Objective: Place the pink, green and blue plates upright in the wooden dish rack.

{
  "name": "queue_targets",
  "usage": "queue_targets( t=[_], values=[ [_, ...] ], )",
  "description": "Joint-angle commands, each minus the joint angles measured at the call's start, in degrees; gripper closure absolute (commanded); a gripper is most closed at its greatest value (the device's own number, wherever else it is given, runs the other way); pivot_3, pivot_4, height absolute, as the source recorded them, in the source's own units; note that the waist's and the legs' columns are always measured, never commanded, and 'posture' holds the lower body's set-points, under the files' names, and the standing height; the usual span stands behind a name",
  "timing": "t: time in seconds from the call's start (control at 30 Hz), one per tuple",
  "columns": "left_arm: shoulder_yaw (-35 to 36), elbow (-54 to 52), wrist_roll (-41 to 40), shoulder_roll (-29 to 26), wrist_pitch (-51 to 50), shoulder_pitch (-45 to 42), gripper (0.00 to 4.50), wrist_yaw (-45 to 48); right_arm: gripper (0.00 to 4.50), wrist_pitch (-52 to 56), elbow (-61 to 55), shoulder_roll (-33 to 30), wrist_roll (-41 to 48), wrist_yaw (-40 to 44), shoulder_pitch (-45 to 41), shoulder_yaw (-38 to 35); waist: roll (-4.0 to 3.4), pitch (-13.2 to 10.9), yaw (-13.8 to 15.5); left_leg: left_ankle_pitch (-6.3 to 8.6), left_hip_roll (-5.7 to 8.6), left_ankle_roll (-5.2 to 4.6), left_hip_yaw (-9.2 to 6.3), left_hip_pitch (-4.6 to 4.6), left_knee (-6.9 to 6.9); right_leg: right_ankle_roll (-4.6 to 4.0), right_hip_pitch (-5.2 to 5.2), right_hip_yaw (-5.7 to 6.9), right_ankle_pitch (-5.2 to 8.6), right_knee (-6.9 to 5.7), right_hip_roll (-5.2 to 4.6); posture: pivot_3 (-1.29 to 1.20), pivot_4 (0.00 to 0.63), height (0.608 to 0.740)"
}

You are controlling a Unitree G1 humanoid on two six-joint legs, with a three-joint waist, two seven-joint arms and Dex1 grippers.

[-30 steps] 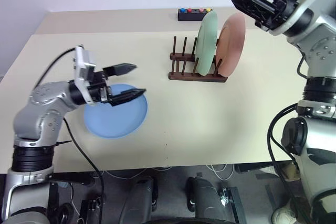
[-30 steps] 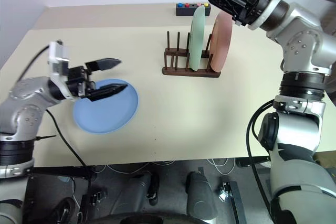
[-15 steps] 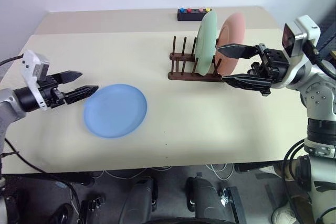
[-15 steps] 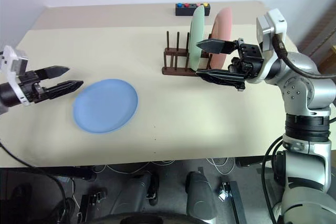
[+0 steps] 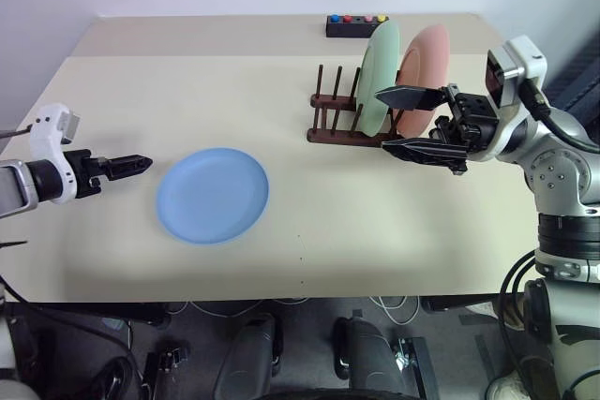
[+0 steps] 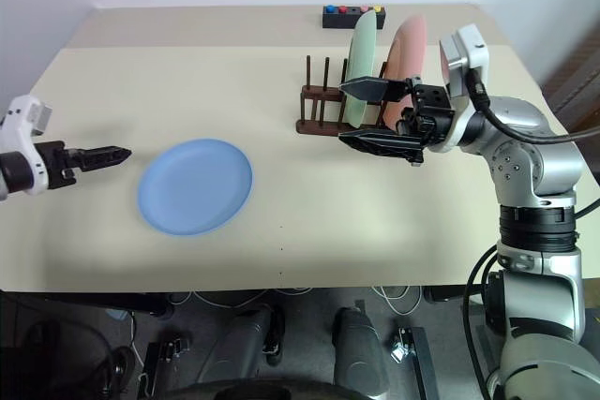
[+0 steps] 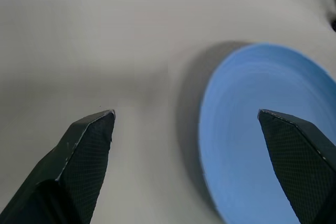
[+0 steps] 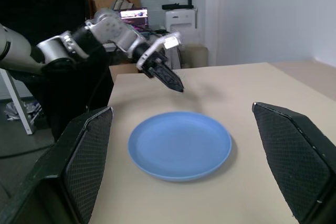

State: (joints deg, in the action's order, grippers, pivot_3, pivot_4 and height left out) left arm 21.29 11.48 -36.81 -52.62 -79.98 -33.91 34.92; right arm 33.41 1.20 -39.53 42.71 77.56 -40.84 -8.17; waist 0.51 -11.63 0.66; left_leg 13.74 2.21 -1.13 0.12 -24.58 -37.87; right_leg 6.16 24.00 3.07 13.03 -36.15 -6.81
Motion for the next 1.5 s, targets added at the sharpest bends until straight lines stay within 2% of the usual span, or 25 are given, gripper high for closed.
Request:
queue_targets(
  t=[0.03, 0.13, 0.23, 0.47, 0.6, 0.7, 0.8, 0.9, 1.13, 1.23, 1.37, 1.5],
  values=[
    [0.81, 3.94, 1.27, 0.39, -8.22, -8.43, 0.0, -4.2, 0.15, -0.64, -1.87, -0.64, 0.27, -0.83, -0.34, -0.97, 0.16, -0.01, 0.03, -0.03, -0.01, 0.03, -0.01, -0.03, -0.01, 0.0, 0.02, 0.01, 0.0, -0.01, 0.03, 0.0, 0.15, 0.735],
    [-4.39, 7.0, 2.07, -1.08, -9.15, -13.35, 0.0, -2.34, 0.15, -0.68, -1.99, -0.75, 0.22, -1.43, -0.05, -0.98, 0.19, 0.0, -0.21, -0.04, 0.0, 0.05, -0.01, -0.05, -0.02, 0.01, 0.02, 0.02, 0.0, -0.02, 0.05, 0.0, 0.15, 0.735],
    [-12.79, 8.86, 2.5, -4.13, -9.62, -16.81, 0.0, 1.6, 0.15, -1.13, -1.68, -0.47, -0.3, -2.01, -0.07, -0.68, 0.19, 0.0, -0.45, -0.05, -0.01, 0.07, 0.01, -0.05, -0.01, 0.01, 0.03, 0.02, 0.0, -0.04, 0.06, 0.0, 0.15, 0.735],
    [-27.43, 12.58, 0.57, -11.53, -12.2, -20.06, 0.0, 10.72, 0.15, -1.22, -1.23, -0.85, -0.34, -2.09, 0.19, -1.38, 0.18, 0.0, -1.45, -0.07, -0.03, 0.09, 0.02, -0.05, 0.03, 0.0, 0.07, 0.0, 0.01, -0.05, 0.06, 0.0, 0.15, 0.735],
    [-30.74, 18.98, 1.18, -9.94, -12.47, -24.15, 0.0, 13.54, 0.15, -1.92, -0.76, -0.48, -0.77, -2.14, 0.52, -1.17, 0.19, 0.0, -1.18, -0.07, -0.03, 0.09, 0.01, -0.06, 0.01, 0.0, 0.09, 0.0, 0.01, -0.08, 0.06, 0.0, 0.15, 0.735],
    [-34.55, 20.26, 0.59, -7.97, -12.52, -24.53, 0.0, 15.68, 0.15, -2.36, -0.45, -0.24, -0.97, -2.31, 0.23, -0.87, 0.19, 0.0, -1.08, -0.06, 0.01, 0.05, 0.01, -0.08, -0.01, 0.01, 0.06, 0.0, 0.02, -0.05, 0.04, 0.0, 0.15, 0.735],
    [-37.11, 22.73, 3.28, -6.35, -11.14, -24.79, 0.0, 16.95, 0.15, -2.2, -0.46, -0.63, -0.98, -2.33, -0.03, -0.91, 0.19, 0.0, -1.27, -0.06, 0.01, 0.03, 0.01, -0.09, -0.01, 0.01, 0.06, -0.01, 0.02, -0.05, 0.03, 0.0, 0.15, 0.735],
    [-40.6, 25.61, 5.83, -5.63, -8.58, -25.2, 0.86, 19.16, 0.08, -2.15, -0.49, -1.12, -1.26, -2.49, 0.29, -1.16, 0.19, 0.0, -1.59, -0.07, -0.01, 0.03, 0.02, -0.11, -0.02, 0.01, 0.1, -0.01, 0.02, -0.09, 0.05, 0.0, 0.15, 0.735],
    [-43.79, 30.32, 9.93, -2.75, -5.7, -27.99, 4.43, 23.08, 0.08, -1.89, -0.75, -1.69, -1.23, -3.32, 0.97, -1.66, 0.21, 0.01, -1.11, -0.06, -0.02, 0.0, 0.04, -0.19, -0.1, 0.01, 0.15, -0.01, 0.02, -0.1, 0.05, 0.0, 0.15, 0.735],
    [-42.05, 33.04, 11.21, -1.88, -5.42, -29.57, 4.48, 23.12, 0.08, -2.0, -0.53, -1.94, -1.33, -3.5, 1.04, -1.75, 0.22, 0.01, -1.14, -0.04, 0.0, -0.03, 0.03, -0.29, -0.15, 0.01, 0.21, -0.01, 0.02, -0.09, 0.04, 0.0, 0.15, 0.735],
    [-37.94, 31.14, 10.07, -1.62, -5.85, -29.08, 4.48, 23.55, 0.08, -2.48, -0.38, -2.06, -2.02, -3.59, 1.05, -1.2, 0.22, 0.01, -1.34, -0.05, -0.01, -0.03, 0.03, -0.31, -0.15, 0.02, 0.26, -0.01, 0.01, -0.12, 0.04, 0.0, 0.15, 0.735],
    [-24.88, 20.08, 5.68, -1.1, -6.94, -22.07, 4.48, 20.19, 0.08, -3.91, -1.61, -2.27, -4.25, -3.9, 1.88, 0.15, 0.21, 0.01, -1.41, -0.05, -0.03, -0.03, 0.02, -0.35, -0.15, 0.02, 0.3, -0.01, 0.01, -0.12, 0.04, 0.0, 0.15, 0.735]
  ],
)
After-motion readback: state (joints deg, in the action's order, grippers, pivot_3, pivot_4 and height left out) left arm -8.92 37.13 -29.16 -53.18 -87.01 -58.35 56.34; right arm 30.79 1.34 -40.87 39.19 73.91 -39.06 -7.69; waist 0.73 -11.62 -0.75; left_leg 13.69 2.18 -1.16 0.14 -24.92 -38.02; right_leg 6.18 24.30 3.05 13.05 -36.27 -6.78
